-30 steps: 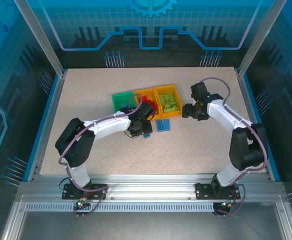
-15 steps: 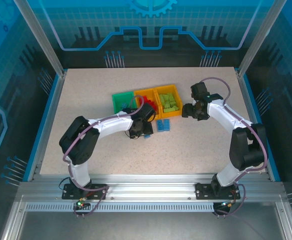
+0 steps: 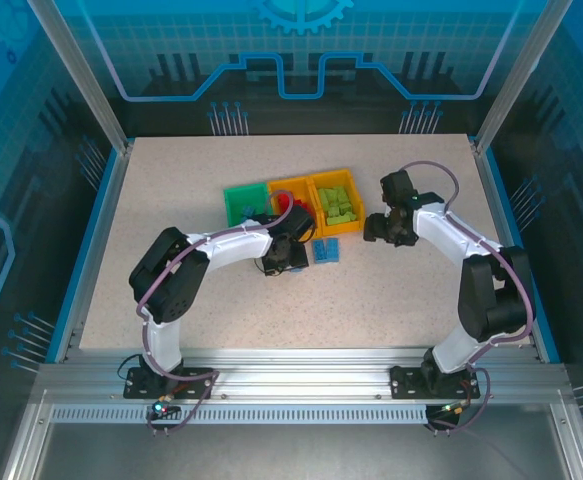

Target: Sort the legos into containers by color

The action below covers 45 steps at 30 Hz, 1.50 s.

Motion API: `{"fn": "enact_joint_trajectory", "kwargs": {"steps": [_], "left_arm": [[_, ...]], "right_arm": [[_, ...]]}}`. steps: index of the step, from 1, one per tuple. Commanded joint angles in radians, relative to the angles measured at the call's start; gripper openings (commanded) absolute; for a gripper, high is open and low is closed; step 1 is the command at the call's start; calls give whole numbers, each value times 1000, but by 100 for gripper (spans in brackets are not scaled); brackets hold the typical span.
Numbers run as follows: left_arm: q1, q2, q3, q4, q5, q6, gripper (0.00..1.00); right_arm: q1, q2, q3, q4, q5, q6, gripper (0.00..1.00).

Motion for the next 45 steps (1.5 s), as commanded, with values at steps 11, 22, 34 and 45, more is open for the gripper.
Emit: {"fn": "enact_joint_trajectory", "kwargs": {"steps": [11, 22, 34, 45], "left_arm": [[-14, -92, -15, -9, -17, -21, 62], [-20, -10, 56, -25, 6, -9, 66], [-19, 77, 95, -42, 9, 1, 55], [-19, 16, 68, -35, 4, -1, 28]], "right_arm": [[-5, -32, -18, 15, -22, 19, 74], [-4, -21, -23, 21, -19, 17, 75], [-9, -26, -28, 21, -18, 15, 75], [4, -41, -55, 25, -17, 25, 76]]}}
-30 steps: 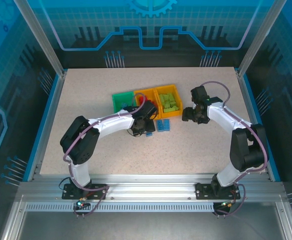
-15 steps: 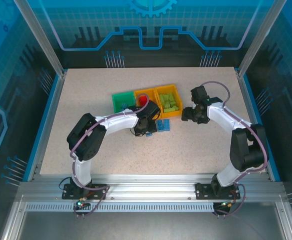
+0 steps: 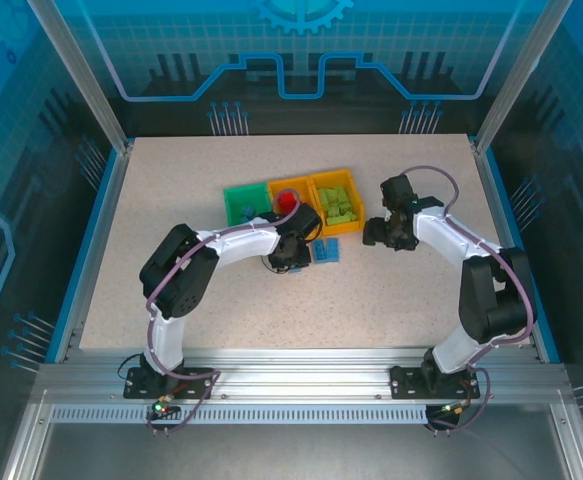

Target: Sort the legos into containers by color

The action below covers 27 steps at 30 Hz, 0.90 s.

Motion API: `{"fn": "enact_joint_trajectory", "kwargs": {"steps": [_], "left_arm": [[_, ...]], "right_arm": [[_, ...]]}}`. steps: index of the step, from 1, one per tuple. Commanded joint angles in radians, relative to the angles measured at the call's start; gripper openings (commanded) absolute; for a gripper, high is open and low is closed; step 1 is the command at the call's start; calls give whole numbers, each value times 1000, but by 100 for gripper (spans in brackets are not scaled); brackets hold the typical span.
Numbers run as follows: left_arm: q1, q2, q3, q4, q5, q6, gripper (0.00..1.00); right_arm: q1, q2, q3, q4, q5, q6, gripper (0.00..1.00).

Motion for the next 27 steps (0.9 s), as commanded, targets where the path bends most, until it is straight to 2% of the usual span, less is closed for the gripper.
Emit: {"fn": "enact_joint_trajectory", "kwargs": {"steps": [1, 8, 15, 20, 27], "left_arm": [[-6, -68, -7, -28, 0, 5, 27], [13, -238, -12, -73, -60, 53, 27], [164, -343, -35, -98, -68, 130, 28], [299, -330, -6, -94, -31, 218, 29], [379, -224, 80, -85, 14, 296, 29]], "right_arm": [[12, -33, -18, 8, 0, 18, 76], [118, -33, -58, 61, -4, 65, 76], [239, 40, -43, 109, -17, 132, 76], [286, 101, 3, 125, -31, 169, 76], [373, 165, 114, 82, 19, 140, 76]]}}
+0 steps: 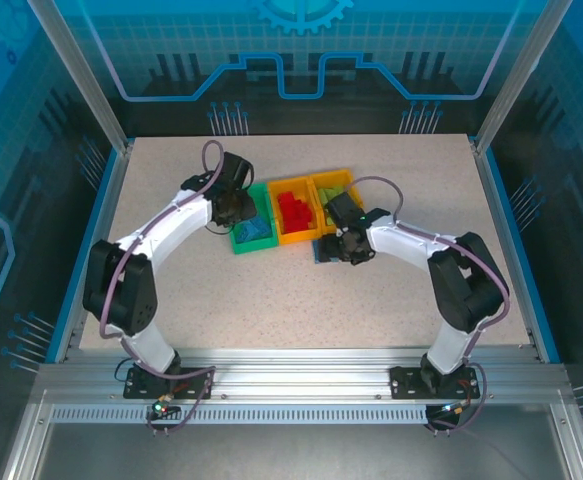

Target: Sort the legos into containers by color

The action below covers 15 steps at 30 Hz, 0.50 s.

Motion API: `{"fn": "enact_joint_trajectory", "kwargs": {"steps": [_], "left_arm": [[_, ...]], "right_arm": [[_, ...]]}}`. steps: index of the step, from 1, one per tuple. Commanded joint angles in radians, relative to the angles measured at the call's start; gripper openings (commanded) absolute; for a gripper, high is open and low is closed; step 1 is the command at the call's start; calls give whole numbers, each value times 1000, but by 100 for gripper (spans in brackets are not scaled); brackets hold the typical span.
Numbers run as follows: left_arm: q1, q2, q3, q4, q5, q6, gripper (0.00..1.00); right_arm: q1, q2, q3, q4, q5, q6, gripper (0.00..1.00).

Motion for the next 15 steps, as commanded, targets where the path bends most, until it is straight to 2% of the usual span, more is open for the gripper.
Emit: {"fn": "enact_joint_trajectory", "kwargs": {"steps": [1, 9, 15], "left_arm": [[14, 54, 65, -9, 54, 75, 29], [31, 172, 135, 7, 114, 83, 33], [54, 188, 126, 15, 136, 57, 55]], "right_arm": [[48, 34, 71, -30, 35, -7, 76], [90, 91, 153, -72, 76, -12, 74], [107, 162, 225, -100, 83, -48, 70]]}}
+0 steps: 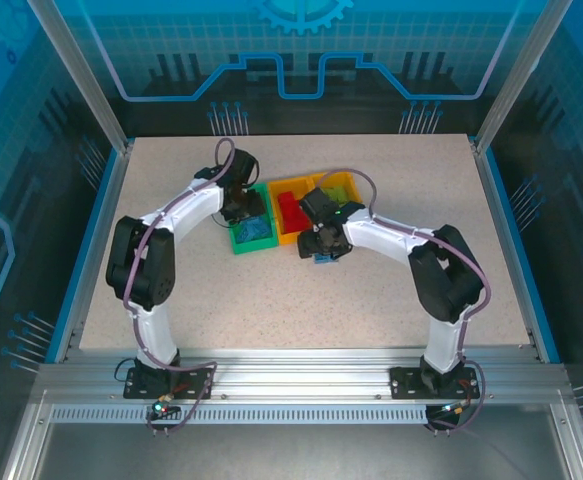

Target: Sort the legos into containers by color

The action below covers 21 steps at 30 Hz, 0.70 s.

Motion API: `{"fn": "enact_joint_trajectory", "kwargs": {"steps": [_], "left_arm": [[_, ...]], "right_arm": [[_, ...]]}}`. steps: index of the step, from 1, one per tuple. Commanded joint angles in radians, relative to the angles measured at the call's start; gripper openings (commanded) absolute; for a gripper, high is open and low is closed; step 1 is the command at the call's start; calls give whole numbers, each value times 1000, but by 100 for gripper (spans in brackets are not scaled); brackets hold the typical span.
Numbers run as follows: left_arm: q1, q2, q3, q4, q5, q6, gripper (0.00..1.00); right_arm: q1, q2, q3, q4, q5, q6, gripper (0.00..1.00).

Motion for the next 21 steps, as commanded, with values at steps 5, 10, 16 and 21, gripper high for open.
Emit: {"fn": "enact_joint_trajectory", "kwargs": {"steps": [5, 10, 16, 21], "left_arm": [[20, -55, -18, 12, 31, 2, 77], [20, -139, -89, 44, 42, -20, 95], [20, -267, -200, 80, 41, -40, 99], [20, -339, -254, 80, 34, -43, 99]], "right_arm": [[14, 70, 72, -60, 31, -40, 67], [14, 102, 97, -88, 34, -47, 65], [26, 131, 128, -107, 43, -75, 57], [38, 152, 140, -132, 58, -83, 52]]}}
